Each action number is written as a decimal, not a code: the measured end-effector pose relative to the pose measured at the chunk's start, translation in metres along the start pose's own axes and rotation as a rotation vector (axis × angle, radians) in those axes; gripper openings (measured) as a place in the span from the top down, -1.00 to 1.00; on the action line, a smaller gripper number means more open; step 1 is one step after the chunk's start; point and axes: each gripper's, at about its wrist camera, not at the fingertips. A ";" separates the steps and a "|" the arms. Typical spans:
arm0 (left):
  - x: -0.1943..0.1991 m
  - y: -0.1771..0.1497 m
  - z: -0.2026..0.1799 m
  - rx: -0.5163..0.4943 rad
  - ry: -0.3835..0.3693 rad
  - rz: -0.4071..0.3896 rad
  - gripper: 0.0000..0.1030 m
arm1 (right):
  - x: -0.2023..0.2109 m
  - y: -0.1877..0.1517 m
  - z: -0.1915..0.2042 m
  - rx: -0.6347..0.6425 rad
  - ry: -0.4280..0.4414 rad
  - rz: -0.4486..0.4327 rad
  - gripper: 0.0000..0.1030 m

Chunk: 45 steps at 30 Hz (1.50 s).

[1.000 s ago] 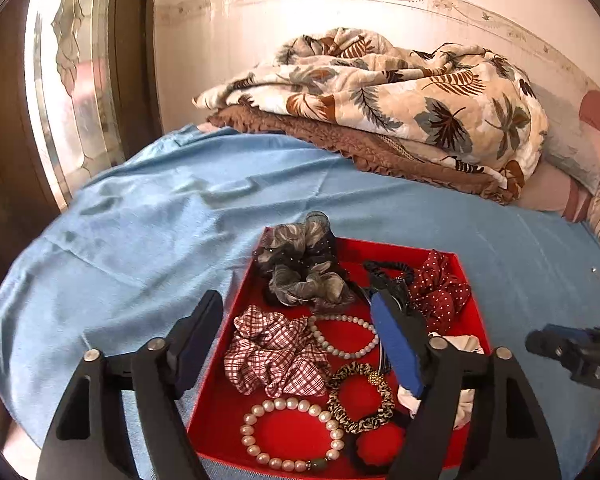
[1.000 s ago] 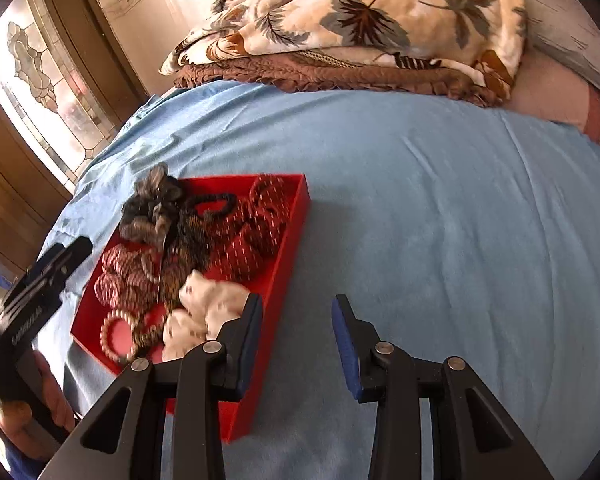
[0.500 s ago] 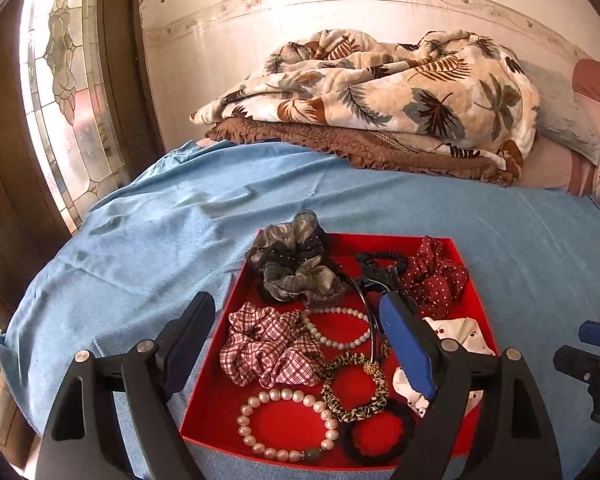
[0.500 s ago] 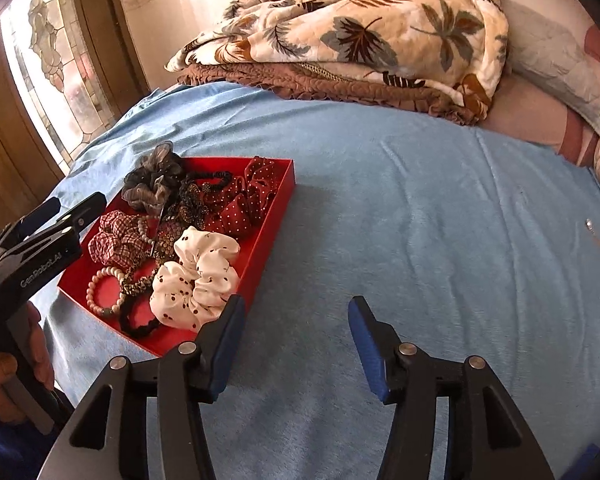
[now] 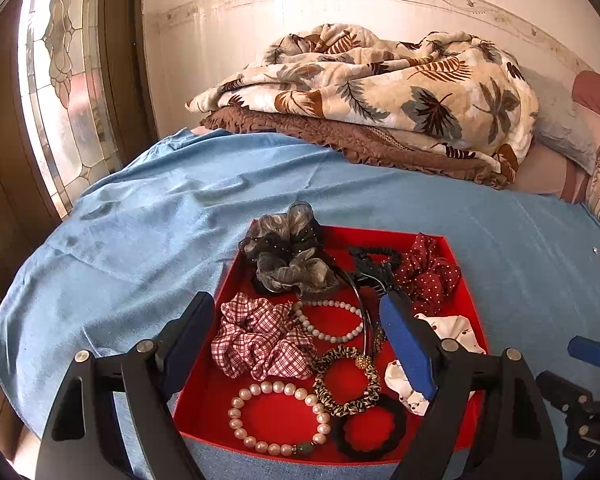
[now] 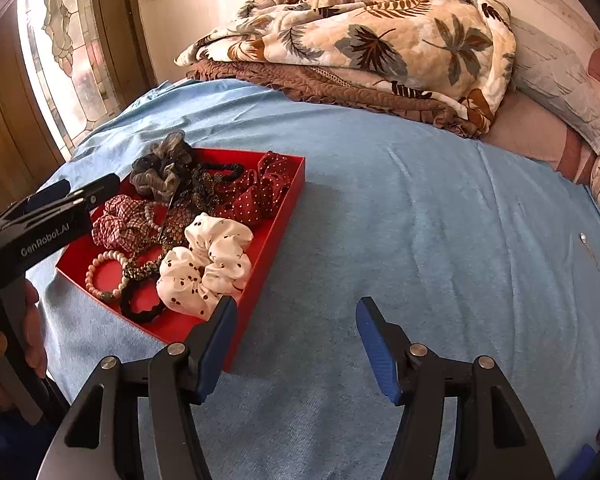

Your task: Organize jewelry

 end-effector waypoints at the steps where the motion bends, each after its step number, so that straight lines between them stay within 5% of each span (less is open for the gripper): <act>1: 0.000 0.000 0.000 0.001 -0.002 0.001 -0.62 | 0.000 -0.001 0.001 0.001 -0.001 0.001 -0.32; 10: 0.005 0.000 -0.002 0.007 0.005 -0.025 -0.65 | 0.000 -0.009 -0.001 -0.006 -0.008 0.004 -0.33; 16: 0.041 -0.001 -0.004 0.011 0.100 -0.228 -1.00 | 0.004 -0.020 -0.010 -0.048 -0.003 0.007 -0.34; 24: 0.092 -0.016 -0.010 0.013 0.220 -0.415 -1.00 | 0.019 -0.036 -0.021 -0.074 0.005 -0.015 -0.35; 29: 0.103 -0.031 -0.022 0.036 0.261 -0.304 -1.00 | 0.035 -0.043 -0.025 -0.077 0.010 -0.063 -0.40; 35: 0.117 -0.051 -0.033 0.120 0.141 -0.179 -1.00 | 0.051 -0.054 -0.029 -0.054 -0.016 -0.118 -0.42; 42: 0.153 -0.058 -0.068 0.004 0.219 -0.285 -1.00 | 0.062 -0.067 -0.045 -0.081 -0.036 -0.163 -0.48; 45: 0.162 -0.057 -0.082 -0.028 0.198 -0.297 -1.00 | 0.065 -0.070 -0.050 -0.094 -0.037 -0.178 -0.48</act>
Point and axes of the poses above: each gripper's, at about its wrist camera, not at the fingertips, and x roughly against the way its jaws point, z to its left, y to its top, and after that the axes turned 8 degrees about -y, right-handed
